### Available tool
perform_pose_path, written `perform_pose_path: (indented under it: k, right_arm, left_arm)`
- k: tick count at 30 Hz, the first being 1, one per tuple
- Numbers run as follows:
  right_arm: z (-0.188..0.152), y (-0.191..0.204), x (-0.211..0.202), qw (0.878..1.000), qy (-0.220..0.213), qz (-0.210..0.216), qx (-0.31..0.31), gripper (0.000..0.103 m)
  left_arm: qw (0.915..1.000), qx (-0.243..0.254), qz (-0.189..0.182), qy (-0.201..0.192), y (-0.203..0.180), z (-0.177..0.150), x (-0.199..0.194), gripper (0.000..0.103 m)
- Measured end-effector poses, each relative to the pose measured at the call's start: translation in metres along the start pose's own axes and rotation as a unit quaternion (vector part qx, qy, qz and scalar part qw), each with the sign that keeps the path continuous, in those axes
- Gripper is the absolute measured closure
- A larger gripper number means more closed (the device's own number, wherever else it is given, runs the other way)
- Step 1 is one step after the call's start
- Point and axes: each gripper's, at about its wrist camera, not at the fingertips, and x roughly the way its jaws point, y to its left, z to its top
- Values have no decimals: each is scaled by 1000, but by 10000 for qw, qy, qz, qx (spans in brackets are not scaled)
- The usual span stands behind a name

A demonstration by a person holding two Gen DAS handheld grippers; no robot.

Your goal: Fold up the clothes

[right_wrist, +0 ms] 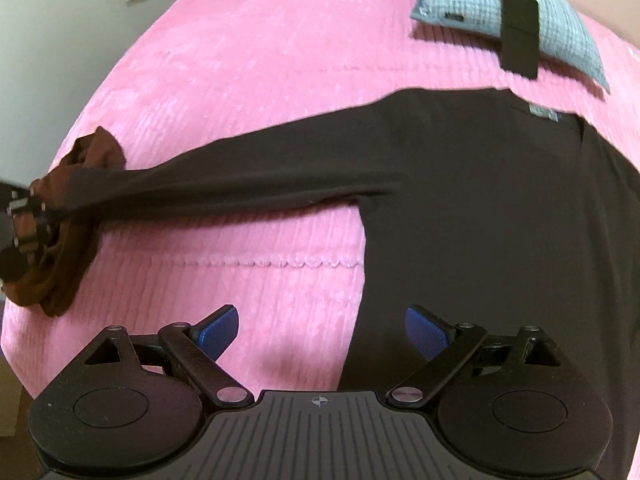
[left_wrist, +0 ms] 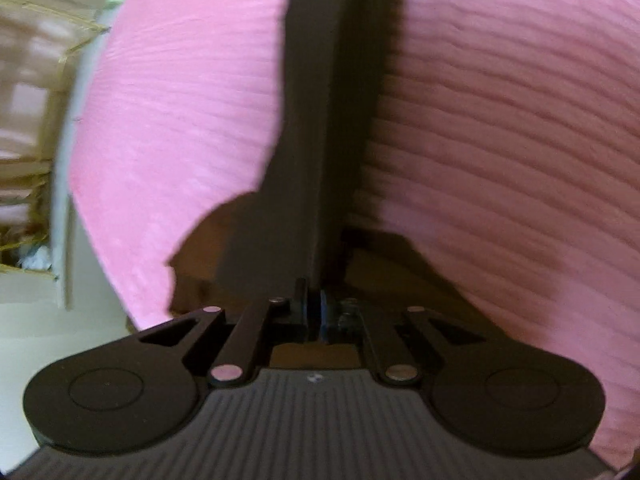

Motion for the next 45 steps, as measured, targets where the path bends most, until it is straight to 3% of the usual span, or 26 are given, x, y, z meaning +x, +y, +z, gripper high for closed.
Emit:
perform_pose_path:
  k: [5, 8, 10, 13, 15, 18, 20, 23, 26, 29, 32, 35, 40, 41, 45]
  right_arm:
    - [-6, -9, -6, 9998, 41, -142, 142, 10]
    - [-13, -18, -14, 9991, 50, -242, 332, 10]
    - [-17, -23, -22, 9983, 18, -313, 497, 10]
    - [-25, -30, -39, 9961, -97, -475, 736, 10]
    - [-33, -35, -53, 9934, -200, -666, 911, 10]
    - [-48, -42, -77, 9866, -356, -1039, 1210, 9]
    - [-60, -48, -95, 9793, -481, -1315, 1459, 0]
    - [-84, -54, -123, 9638, -695, -1704, 1928, 0]
    - [-110, -60, -148, 9498, -758, -1896, 2369, 0]
    - [-134, -71, -172, 9392, -827, -2071, 2609, 0]
    - [-158, -83, -194, 9310, -882, -2167, 2801, 0]
    - [-180, -99, -210, 9283, -961, -2063, 2940, 0]
    - [-215, -114, -231, 9302, -991, -1827, 3024, 0]
    - [-222, -115, -235, 9304, -1011, -1769, 3048, 0]
    - [-247, -114, -239, 9308, -994, -1478, 3191, 0]
  left_arm:
    - [9995, -25, -260, 203, -17, -5, 0, 91]
    - [9969, -548, -431, 368, -9, -12, -12, 80]
    - [9916, -1062, -598, 438, 0, -14, -22, 78]
    - [9692, -2211, -1032, 323, 23, -11, -46, 72]
    - [9483, -2885, -1319, 133, 37, -5, -63, 65]
    - [9286, -3341, -1589, -282, 45, 18, -91, 49]
    - [9230, -3418, -1683, -539, 48, 45, -109, 30]
    - [9133, -3518, -1850, -886, 44, 75, -137, 16]
    - [9016, -3651, -2018, -1142, 40, 98, -161, 6]
    - [8926, -3773, -2097, -1300, 34, 118, -181, 4]
    - [8878, -3845, -2093, -1423, 26, 131, -197, 4]
    - [8892, -3858, -1928, -1528, 15, 142, -221, 4]
    - [8771, -4064, -1879, -1741, -3, 150, -272, 4]
    - [8771, -4058, -1857, -1776, -8, 151, -282, 4]
    - [8911, -3872, -1547, -1788, -33, 155, -308, 4]
